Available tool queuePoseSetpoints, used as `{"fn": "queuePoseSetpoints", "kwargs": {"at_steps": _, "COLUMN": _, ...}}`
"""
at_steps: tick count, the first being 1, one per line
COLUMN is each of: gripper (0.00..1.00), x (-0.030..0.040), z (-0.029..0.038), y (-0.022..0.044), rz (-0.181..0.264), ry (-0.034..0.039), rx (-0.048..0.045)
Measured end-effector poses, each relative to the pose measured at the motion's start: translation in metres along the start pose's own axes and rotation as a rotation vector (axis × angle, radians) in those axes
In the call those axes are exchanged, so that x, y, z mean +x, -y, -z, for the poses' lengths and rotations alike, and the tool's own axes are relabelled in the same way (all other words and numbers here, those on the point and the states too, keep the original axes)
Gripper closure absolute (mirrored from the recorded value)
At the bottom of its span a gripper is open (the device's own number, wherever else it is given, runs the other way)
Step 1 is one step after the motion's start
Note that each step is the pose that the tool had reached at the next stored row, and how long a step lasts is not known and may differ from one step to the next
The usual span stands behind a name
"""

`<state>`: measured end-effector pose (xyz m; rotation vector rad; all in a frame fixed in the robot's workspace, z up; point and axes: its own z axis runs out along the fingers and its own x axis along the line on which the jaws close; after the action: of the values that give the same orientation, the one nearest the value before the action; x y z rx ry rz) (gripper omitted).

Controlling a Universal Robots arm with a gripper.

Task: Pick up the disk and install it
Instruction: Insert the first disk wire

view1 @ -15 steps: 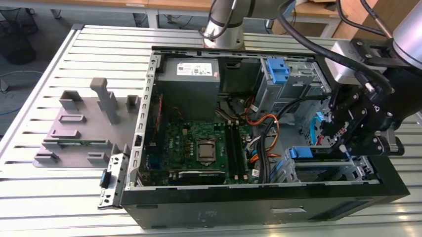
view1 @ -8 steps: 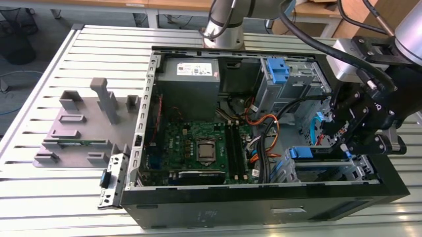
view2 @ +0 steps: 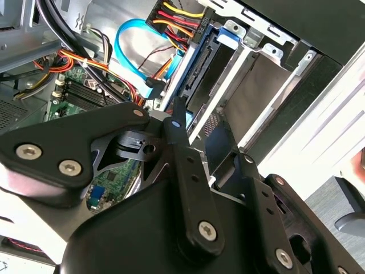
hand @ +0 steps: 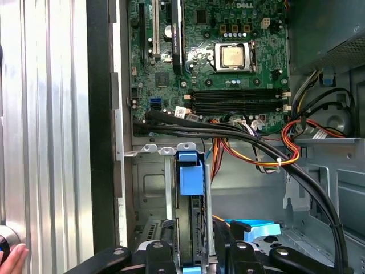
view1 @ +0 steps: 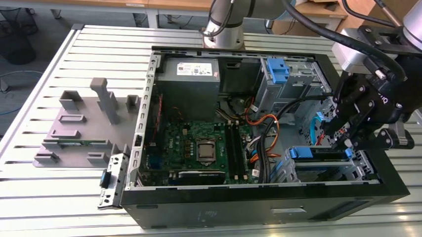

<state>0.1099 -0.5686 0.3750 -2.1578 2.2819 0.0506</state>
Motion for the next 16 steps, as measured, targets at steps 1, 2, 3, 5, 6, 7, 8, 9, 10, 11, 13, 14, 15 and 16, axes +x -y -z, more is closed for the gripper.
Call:
{"fn": "queuePoseSetpoints", "kwargs": {"at_steps": 1, "gripper": 0.59, "x": -0.0004, "z": -0.0001, "y": 0.0000, "rz": 0.000, "ry": 0.0001, "rx": 0.0000}}
{"fn": "queuePoseSetpoints", "kwargs": {"at_steps": 2, "gripper": 0.59, "x": -0.0008, "z": -0.0001, "y": 0.0000, "rz": 0.000, "ry": 0.0001, "rx": 0.0000}}
{"fn": "queuePoseSetpoints", "kwargs": {"at_steps": 3, "gripper": 0.59, "x": -0.0014, "z": -0.0001, "y": -0.0001, "rz": 0.000, "ry": 0.0001, "rx": 0.0000}}
{"fn": "queuePoseSetpoints", "kwargs": {"at_steps": 5, "gripper": 0.59, "x": -0.0029, "z": -0.0002, "y": -0.0002, "rz": 0.000, "ry": 0.0001, "rx": 0.0000}}
{"fn": "queuePoseSetpoints", "kwargs": {"at_steps": 6, "gripper": 0.59, "x": -0.0035, "z": -0.0002, "y": -0.0002, "rz": 0.000, "ry": 0.0001, "rx": 0.0000}}
{"fn": "queuePoseSetpoints", "kwargs": {"at_steps": 7, "gripper": 0.59, "x": -0.0042, "z": -0.0002, "y": -0.0003, "rz": 0.000, "ry": 0.0001, "rx": 0.0000}}
{"fn": "queuePoseSetpoints", "kwargs": {"at_steps": 8, "gripper": 0.59, "x": -0.0049, "z": -0.0003, "y": -0.0003, "rz": 0.000, "ry": 0.0002, "rx": 0.0000}}
{"fn": "queuePoseSetpoints", "kwargs": {"at_steps": 9, "gripper": 0.59, "x": -0.0056, "z": -0.0003, "y": -0.0003, "rz": 0.000, "ry": 0.0001, "rx": 0.0000}}
{"fn": "queuePoseSetpoints", "kwargs": {"at_steps": 10, "gripper": 0.59, "x": -0.0064, "z": -0.0003, "y": -0.0004, "rz": 0.000, "ry": 0.0001, "rx": 0.0000}}
{"fn": "queuePoseSetpoints", "kwargs": {"at_steps": 11, "gripper": 0.59, "x": -0.0073, "z": -0.0004, "y": -0.0004, "rz": 0.000, "ry": 0.0001, "rx": 0.0000}}
{"fn": "queuePoseSetpoints", "kwargs": {"at_steps": 13, "gripper": 0.59, "x": -0.0093, "z": -0.0004, "y": -0.0005, "rz": 0.000, "ry": 0.0002, "rx": 0.0000}}
{"fn": "queuePoseSetpoints", "kwargs": {"at_steps": 14, "gripper": 0.59, "x": -0.0104, "z": -0.0005, "y": -0.0006, "rz": 0.000, "ry": 0.0002, "rx": 0.0000}}
{"fn": "queuePoseSetpoints", "kwargs": {"at_steps": 15, "gripper": 0.59, "x": -0.0116, "z": -0.0005, "y": -0.0006, "rz": 0.000, "ry": 0.0002, "rx": 0.0000}}
{"fn": "queuePoseSetpoints", "kwargs": {"at_steps": 16, "gripper": 0.59, "x": -0.0127, "z": -0.0005, "y": -0.0007, "rz": 0.000, "ry": 0.0001, "rx": 0.0000}}
